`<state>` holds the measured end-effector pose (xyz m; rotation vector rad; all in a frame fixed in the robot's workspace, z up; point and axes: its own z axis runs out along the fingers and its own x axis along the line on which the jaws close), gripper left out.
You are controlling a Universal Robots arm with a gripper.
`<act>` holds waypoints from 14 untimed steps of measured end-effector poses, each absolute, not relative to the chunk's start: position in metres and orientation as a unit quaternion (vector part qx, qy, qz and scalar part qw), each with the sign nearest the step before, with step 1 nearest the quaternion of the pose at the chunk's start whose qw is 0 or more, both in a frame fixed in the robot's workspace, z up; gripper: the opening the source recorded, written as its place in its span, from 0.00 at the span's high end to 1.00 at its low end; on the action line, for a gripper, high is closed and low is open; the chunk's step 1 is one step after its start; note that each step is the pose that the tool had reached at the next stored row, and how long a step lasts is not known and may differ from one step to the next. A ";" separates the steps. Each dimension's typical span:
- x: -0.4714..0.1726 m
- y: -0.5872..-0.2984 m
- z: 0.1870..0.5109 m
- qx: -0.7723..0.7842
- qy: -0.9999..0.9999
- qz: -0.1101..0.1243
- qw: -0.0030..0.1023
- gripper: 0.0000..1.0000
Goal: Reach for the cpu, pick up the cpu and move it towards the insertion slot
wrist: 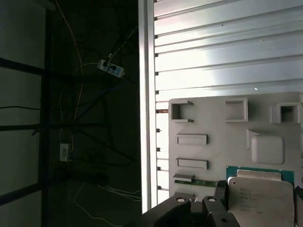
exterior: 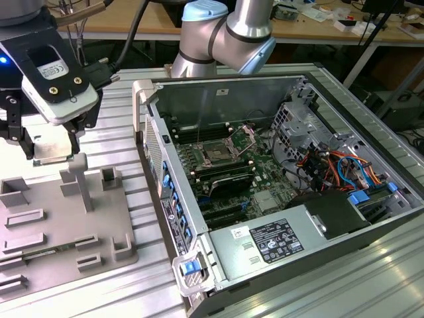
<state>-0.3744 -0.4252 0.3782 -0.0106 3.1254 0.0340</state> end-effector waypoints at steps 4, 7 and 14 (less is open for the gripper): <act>-0.368 -0.425 0.378 -0.003 1.000 0.011 0.008 0.45; -0.364 -0.425 0.378 -0.003 1.000 0.011 0.008 0.45; -0.352 -0.425 0.378 -0.003 1.000 0.011 0.008 0.45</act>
